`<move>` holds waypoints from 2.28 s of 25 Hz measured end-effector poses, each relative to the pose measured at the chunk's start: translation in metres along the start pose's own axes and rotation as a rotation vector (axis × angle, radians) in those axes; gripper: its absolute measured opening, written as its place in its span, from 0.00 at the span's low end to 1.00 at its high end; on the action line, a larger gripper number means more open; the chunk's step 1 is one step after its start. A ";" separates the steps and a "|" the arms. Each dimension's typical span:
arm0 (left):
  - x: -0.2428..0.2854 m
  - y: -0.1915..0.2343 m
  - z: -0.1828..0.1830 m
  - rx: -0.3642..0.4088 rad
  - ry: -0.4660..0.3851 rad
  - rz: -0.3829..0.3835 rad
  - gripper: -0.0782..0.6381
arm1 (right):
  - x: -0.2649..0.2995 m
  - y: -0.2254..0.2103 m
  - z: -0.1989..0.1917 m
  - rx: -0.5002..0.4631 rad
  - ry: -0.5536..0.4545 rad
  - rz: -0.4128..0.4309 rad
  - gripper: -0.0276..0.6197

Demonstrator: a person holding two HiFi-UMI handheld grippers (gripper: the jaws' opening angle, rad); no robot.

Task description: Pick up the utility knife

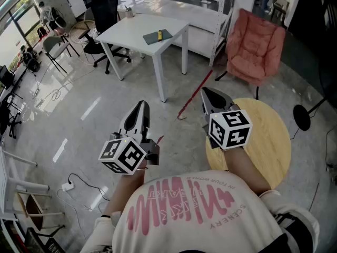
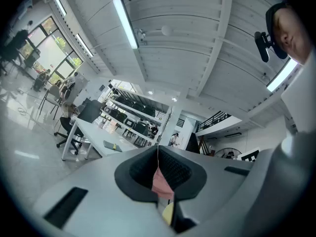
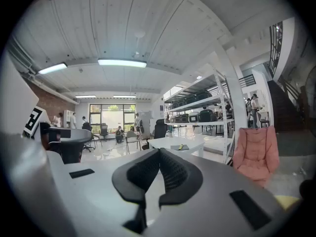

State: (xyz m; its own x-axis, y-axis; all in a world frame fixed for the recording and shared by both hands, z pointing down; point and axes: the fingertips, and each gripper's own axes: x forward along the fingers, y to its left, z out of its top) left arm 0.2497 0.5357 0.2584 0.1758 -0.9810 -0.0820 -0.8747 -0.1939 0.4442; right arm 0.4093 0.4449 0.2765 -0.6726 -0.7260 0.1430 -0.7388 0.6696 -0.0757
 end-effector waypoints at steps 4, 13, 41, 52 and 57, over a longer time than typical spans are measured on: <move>-0.001 0.003 -0.003 -0.002 0.001 0.000 0.14 | 0.001 0.000 -0.006 -0.005 0.006 0.002 0.07; 0.001 0.038 0.013 -0.038 -0.030 0.012 0.14 | 0.028 0.012 -0.010 0.034 0.005 0.015 0.07; 0.076 0.229 0.043 -0.120 -0.019 0.038 0.14 | 0.239 0.026 -0.045 0.109 0.071 0.058 0.07; 0.252 0.300 0.092 -0.110 -0.019 -0.019 0.14 | 0.421 -0.039 -0.016 0.123 0.106 0.119 0.07; 0.327 0.334 0.108 -0.092 -0.031 -0.027 0.14 | 0.494 -0.080 0.011 0.122 0.069 0.118 0.07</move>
State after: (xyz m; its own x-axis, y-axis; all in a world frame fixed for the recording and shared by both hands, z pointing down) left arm -0.0333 0.1492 0.2834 0.1835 -0.9754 -0.1222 -0.8245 -0.2204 0.5212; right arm 0.1356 0.0307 0.3424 -0.7539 -0.6280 0.1929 -0.6570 0.7227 -0.2146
